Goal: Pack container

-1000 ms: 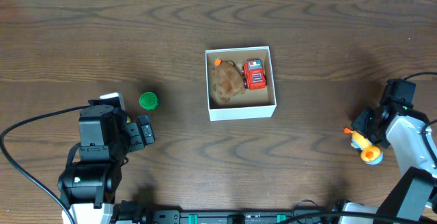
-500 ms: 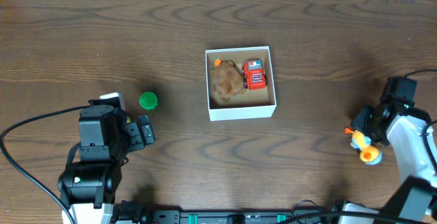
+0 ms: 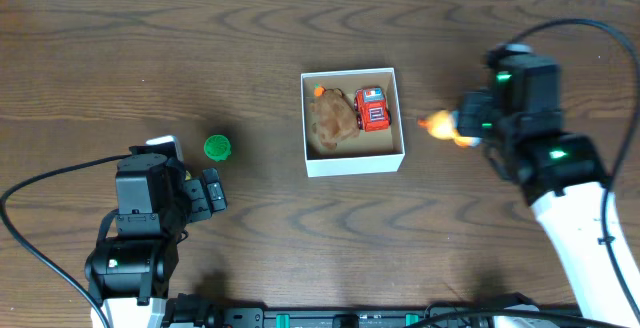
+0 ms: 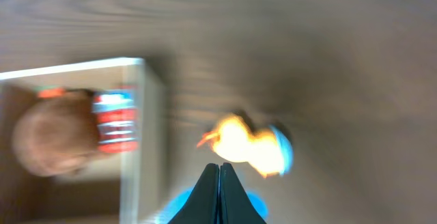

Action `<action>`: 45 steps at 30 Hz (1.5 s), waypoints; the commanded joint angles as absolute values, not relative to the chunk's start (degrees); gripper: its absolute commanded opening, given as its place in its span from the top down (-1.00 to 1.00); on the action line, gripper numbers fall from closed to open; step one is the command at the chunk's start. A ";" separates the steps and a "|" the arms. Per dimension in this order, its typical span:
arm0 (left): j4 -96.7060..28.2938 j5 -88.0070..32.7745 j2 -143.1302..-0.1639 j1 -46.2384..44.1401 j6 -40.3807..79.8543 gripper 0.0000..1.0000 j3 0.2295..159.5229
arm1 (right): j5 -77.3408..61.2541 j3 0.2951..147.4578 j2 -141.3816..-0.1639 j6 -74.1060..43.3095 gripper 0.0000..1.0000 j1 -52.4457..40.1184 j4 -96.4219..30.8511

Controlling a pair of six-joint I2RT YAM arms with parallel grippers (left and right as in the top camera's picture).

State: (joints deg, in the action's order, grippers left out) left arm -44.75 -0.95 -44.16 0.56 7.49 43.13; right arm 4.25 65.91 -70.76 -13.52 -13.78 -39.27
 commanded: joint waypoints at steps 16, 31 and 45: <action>-44.75 -0.86 -44.12 0.73 7.81 -0.96 44.36 | 10.17 66.70 -74.87 -11.46 0.98 -33.01 -28.42; -44.77 -0.86 -44.12 0.73 7.79 -0.96 44.36 | 9.32 66.70 -79.15 -11.51 0.97 -33.08 -27.88; -44.75 -0.86 -44.12 0.73 7.81 -0.96 44.36 | 5.56 66.70 -91.11 -11.49 0.98 -35.07 -28.21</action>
State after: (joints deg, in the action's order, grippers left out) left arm -44.75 -0.95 -44.16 0.56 7.49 43.13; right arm 6.20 65.93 -89.82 -12.32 -33.28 -28.23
